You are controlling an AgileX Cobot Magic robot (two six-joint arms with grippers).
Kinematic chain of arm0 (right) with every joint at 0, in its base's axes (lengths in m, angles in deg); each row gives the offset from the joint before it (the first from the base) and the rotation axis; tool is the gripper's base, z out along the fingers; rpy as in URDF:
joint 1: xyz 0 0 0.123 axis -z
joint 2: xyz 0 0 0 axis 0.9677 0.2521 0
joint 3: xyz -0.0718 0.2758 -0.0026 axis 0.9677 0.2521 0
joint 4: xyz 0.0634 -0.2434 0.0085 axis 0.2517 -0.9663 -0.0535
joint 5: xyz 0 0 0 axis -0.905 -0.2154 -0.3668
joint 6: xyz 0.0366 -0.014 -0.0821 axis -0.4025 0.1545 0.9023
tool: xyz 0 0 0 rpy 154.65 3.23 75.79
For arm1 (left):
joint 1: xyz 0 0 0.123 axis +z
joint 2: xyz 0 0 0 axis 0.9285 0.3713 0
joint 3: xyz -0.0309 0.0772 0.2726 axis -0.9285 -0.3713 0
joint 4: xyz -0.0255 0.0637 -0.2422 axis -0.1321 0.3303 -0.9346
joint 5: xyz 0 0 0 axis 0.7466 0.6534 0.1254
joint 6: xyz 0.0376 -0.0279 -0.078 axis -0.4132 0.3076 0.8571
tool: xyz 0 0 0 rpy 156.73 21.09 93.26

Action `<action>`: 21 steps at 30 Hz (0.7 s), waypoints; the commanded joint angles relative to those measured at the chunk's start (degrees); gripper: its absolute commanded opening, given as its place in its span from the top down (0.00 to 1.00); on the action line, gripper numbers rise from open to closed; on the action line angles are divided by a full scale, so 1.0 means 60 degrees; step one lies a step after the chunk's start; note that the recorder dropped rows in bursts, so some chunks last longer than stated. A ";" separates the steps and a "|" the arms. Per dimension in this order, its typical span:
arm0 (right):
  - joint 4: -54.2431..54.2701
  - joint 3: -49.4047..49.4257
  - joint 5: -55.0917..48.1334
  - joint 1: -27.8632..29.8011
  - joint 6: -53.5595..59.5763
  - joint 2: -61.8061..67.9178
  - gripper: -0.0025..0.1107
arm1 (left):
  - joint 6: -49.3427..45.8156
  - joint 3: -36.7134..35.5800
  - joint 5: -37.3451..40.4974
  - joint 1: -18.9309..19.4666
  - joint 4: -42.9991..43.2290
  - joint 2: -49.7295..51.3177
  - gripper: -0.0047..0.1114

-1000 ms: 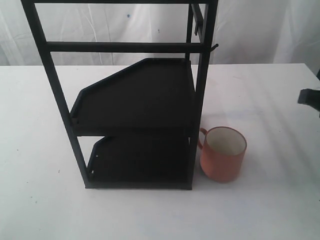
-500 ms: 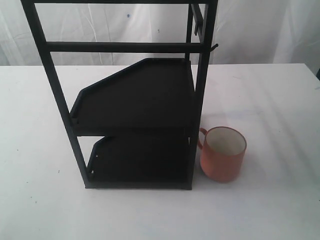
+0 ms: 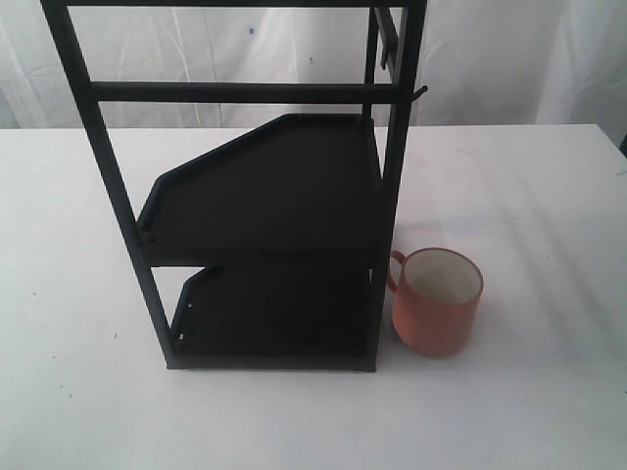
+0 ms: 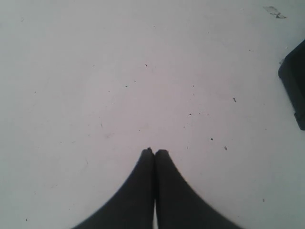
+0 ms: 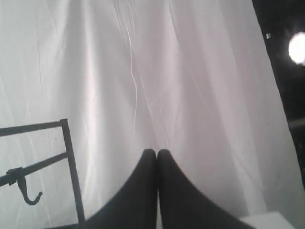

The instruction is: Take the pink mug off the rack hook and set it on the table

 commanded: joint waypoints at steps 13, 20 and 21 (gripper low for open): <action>0.1192 0.1260 -0.5152 0.0357 0.2621 -0.0171 0.98 | 0.0049 -0.0012 0.0292 -0.0041 -0.0012 -0.0041 0.96; 0.1126 0.1260 -0.5127 0.0583 0.3440 -0.0171 0.98 | 0.0049 -0.0012 0.0292 -0.0041 -0.0012 -0.0041 0.96; 0.1126 0.1260 -0.5147 0.0635 0.3440 -0.0171 0.98 | 0.0049 -0.0012 0.0292 -0.0041 -0.0012 -0.0041 0.96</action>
